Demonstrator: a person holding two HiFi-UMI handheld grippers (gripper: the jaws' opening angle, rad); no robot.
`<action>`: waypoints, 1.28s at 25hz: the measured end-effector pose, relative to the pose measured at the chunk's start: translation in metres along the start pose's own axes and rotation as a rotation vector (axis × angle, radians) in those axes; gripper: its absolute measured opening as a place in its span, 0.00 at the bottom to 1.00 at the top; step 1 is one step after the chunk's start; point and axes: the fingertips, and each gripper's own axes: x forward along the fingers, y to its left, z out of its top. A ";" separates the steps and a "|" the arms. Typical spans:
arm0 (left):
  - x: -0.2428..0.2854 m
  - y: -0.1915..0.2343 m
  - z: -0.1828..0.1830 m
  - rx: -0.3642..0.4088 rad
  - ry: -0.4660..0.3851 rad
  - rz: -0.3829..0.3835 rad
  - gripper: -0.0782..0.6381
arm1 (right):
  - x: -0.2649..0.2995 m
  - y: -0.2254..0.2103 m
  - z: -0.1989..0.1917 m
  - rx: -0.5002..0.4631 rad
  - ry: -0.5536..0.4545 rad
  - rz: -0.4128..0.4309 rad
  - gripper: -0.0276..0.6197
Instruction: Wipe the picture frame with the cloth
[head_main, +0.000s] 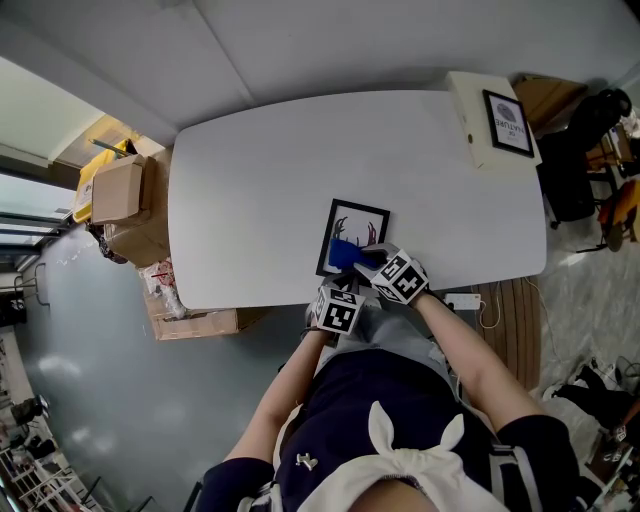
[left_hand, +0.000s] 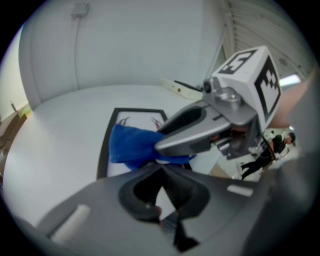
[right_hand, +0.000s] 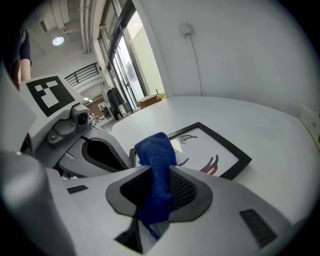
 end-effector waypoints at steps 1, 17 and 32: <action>0.000 0.000 0.000 0.000 0.000 0.000 0.11 | 0.000 0.002 -0.001 -0.001 0.000 0.004 0.19; 0.001 0.000 -0.001 -0.001 -0.003 -0.004 0.11 | 0.002 0.012 -0.007 -0.007 0.016 -0.005 0.19; 0.000 0.000 -0.001 0.000 -0.013 -0.011 0.11 | 0.005 0.012 -0.008 -0.024 0.034 -0.015 0.19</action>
